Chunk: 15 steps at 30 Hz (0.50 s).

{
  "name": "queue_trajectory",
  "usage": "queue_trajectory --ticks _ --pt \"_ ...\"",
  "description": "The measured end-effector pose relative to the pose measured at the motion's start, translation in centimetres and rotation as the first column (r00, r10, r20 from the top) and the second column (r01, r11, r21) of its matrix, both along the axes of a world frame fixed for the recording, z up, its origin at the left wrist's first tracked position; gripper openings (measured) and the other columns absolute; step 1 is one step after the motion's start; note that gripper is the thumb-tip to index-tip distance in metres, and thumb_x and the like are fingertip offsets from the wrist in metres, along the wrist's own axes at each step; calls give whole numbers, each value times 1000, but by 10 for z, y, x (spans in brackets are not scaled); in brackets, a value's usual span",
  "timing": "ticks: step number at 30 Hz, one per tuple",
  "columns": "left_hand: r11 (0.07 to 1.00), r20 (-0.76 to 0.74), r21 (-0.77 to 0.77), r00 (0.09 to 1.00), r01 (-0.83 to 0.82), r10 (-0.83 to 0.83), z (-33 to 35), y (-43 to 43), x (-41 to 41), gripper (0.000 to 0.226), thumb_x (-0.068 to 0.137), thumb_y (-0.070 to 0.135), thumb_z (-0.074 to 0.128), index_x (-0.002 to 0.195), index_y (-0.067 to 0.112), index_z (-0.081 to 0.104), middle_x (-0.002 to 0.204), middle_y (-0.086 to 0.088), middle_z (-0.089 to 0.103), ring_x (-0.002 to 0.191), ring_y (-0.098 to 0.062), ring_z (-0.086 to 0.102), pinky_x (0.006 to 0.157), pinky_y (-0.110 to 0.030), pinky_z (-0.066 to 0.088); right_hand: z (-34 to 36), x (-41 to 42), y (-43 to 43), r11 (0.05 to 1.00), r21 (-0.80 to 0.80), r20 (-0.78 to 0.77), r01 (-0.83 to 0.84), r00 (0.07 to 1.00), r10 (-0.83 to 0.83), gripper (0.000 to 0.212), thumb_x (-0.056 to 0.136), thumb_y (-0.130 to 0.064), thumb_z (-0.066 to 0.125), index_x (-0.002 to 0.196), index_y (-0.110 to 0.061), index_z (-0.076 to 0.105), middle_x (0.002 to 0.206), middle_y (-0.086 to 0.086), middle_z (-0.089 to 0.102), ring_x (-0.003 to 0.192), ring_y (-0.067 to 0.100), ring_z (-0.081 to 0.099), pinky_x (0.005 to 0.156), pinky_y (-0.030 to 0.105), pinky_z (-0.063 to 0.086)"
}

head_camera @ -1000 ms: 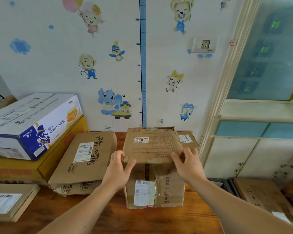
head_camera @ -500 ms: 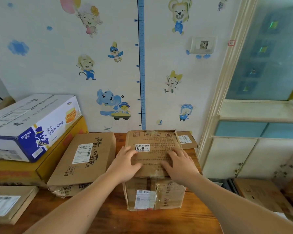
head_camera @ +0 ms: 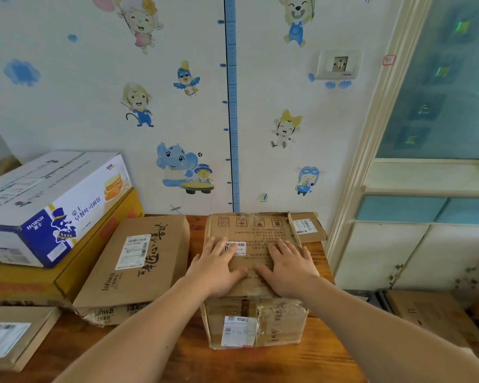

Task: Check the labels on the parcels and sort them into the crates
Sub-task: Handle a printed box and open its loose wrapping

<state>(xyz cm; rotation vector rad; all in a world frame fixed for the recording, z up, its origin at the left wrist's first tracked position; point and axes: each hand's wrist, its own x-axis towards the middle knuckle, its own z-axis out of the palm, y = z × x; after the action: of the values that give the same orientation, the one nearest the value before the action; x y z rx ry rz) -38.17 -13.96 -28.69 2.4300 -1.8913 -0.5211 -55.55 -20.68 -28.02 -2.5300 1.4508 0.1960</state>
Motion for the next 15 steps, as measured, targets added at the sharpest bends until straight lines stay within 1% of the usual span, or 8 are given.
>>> queue_trajectory --ticks 5,9,11,15 --pt "1000 -31 25 999 -9 10 6 -1 0 80 94 67 35 156 32 0 164 6 -16 148 -17 -22 122 -50 8 3 0 -4 1000 20 6 -7 1000 6 82 95 -71 21 158 -23 5 166 1 -1 152 20 -5 123 49 -2" --pt "1000 -47 -3 999 -20 19 14 -5 5 80 92 71 34 156 36 1 164 6 -14 149 -17 -19 122 -49 5 9 1 -8 1000 -9 41 -1 999 1 84 93 -74 21 158 -24 2 166 3 -5 152 22 -8 122 48 -1" --pt "1000 -45 5 999 -20 20 14 -7 7 81 91 73 32 156 36 0 164 6 -14 149 -18 -19 122 -49 4 8 2 -9 1000 22 30 15 999 -16 85 92 -74 20 158 -25 1 166 3 -7 152 22 -9 122 49 -1" --pt "1000 -14 21 1000 -6 6 7 -8 7 83 91 74 31 156 34 0 164 6 -14 149 -18 -20 122 -49 5 6 2 -12 999 34 -22 14 1000 -14 86 91 -76 20 158 -25 5 166 2 -2 152 21 -5 123 51 1"
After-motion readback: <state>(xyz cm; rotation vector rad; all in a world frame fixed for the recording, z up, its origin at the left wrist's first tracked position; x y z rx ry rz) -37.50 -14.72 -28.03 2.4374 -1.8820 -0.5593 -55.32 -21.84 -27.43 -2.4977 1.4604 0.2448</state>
